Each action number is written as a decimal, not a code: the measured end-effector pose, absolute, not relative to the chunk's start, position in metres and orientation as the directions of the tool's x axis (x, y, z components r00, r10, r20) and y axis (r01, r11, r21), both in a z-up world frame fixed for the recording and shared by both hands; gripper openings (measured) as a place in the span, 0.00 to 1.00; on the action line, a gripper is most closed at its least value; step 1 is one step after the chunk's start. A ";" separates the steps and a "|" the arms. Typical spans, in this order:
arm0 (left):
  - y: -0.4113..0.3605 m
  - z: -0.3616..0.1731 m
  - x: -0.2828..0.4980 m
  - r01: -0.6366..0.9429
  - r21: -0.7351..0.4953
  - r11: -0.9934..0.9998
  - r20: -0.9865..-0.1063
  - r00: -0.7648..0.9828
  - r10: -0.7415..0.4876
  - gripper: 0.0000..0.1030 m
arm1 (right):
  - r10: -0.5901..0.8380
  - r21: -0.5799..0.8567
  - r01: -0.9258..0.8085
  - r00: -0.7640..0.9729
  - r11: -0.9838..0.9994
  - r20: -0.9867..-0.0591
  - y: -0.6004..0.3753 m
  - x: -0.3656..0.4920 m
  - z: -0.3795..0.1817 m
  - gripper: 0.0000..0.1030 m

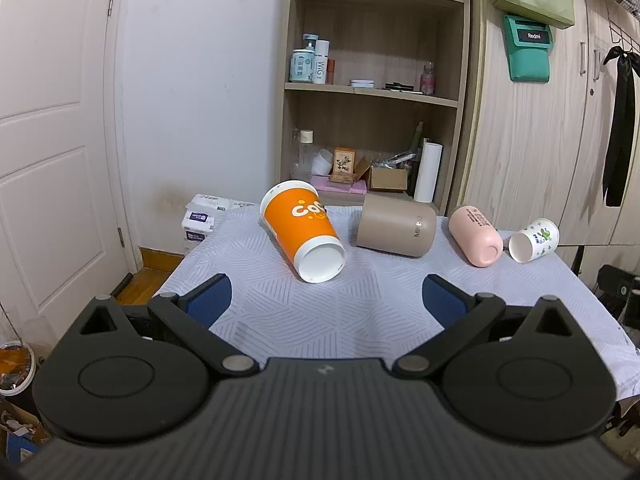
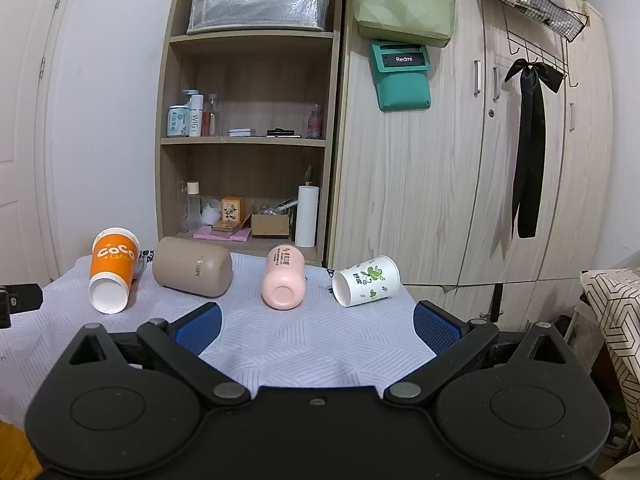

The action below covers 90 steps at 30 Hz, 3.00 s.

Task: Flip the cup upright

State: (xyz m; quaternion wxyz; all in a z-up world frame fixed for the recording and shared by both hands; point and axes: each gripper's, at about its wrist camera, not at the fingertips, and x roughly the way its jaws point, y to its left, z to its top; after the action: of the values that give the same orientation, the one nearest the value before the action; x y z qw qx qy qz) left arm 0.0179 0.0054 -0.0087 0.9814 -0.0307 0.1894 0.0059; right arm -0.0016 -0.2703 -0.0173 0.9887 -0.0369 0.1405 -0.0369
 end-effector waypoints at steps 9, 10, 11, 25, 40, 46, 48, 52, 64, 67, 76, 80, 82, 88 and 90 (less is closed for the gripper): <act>0.005 -0.010 0.018 -0.028 -0.060 0.998 -0.374 0.928 0.004 1.00 | -0.083 -0.079 0.062 0.954 0.995 -0.287 -0.272 -0.001 -0.016 1.00; 0.005 -0.010 0.018 -0.029 -0.061 0.998 -0.373 0.928 0.004 1.00 | -0.082 -0.080 0.062 0.954 0.995 -0.287 -0.272 -0.001 -0.016 1.00; 0.005 -0.010 0.018 -0.029 -0.062 0.998 -0.373 0.928 0.004 1.00 | -0.082 -0.081 0.061 0.955 0.995 -0.287 -0.272 0.000 -0.015 1.00; 0.008 -0.007 0.015 -0.018 -0.070 0.997 -0.353 0.936 -0.008 1.00 | -0.087 -0.081 0.066 0.955 0.995 -0.285 -0.271 -0.001 -0.013 1.00; 0.011 -0.006 0.011 -0.024 -0.069 0.997 -0.341 0.940 0.000 1.00 | -0.084 -0.083 0.063 0.953 0.995 -0.290 -0.269 -0.002 -0.013 1.00; 0.010 -0.006 0.011 -0.026 -0.070 0.997 -0.344 0.939 0.000 1.00 | -0.087 -0.084 0.065 0.951 0.994 -0.295 -0.269 -0.002 -0.014 1.00; 0.010 -0.006 0.011 -0.025 -0.071 0.997 -0.344 0.939 -0.001 1.00 | -0.088 -0.086 0.065 0.951 0.994 -0.297 -0.270 -0.002 -0.014 1.00; 0.010 -0.006 0.011 -0.024 -0.070 0.997 -0.345 0.939 -0.002 1.00 | -0.091 -0.085 0.069 0.950 0.994 -0.299 -0.270 -0.002 -0.013 1.00; 0.007 -0.007 0.013 -0.023 -0.060 0.998 -0.362 0.932 0.000 1.00 | -0.090 -0.078 0.069 0.944 0.995 -0.317 -0.271 0.003 -0.016 1.00; 0.007 -0.007 0.014 -0.024 -0.060 0.998 -0.370 0.929 0.000 1.00 | -0.087 -0.079 0.065 0.943 0.995 -0.321 -0.269 0.004 -0.017 1.00; 0.013 0.001 0.030 0.002 -0.006 1.000 -0.464 0.886 -0.004 1.00 | 0.235 0.049 -0.235 0.889 0.971 -0.394 -0.274 0.014 -0.007 1.00; 0.026 -0.002 0.046 -0.037 -0.019 0.999 -0.496 0.868 0.023 1.00 | 0.315 0.090 -0.309 0.832 0.947 -0.457 -0.269 0.034 -0.008 1.00; 0.038 -0.004 0.058 -0.029 -0.093 0.995 -0.528 0.849 -0.024 1.00 | 0.343 0.092 -0.343 0.806 0.935 -0.482 -0.264 0.045 -0.012 1.00; 0.067 -0.008 0.090 -0.015 -0.251 0.968 -0.560 0.818 -0.132 0.99 | 0.443 0.119 -0.454 0.723 0.883 -0.530 -0.238 0.078 -0.020 1.00; 0.072 -0.010 0.101 -0.007 -0.273 0.962 -0.565 0.811 -0.154 0.99 | 0.481 0.127 -0.499 0.689 0.857 -0.542 -0.224 0.088 -0.021 1.00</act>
State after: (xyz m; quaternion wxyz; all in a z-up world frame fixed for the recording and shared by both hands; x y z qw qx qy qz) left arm 0.1012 0.0721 -0.0096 0.9422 -0.1323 0.3052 -0.0391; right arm 0.0884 -0.2241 -0.0207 0.9188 -0.0153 0.2907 0.2666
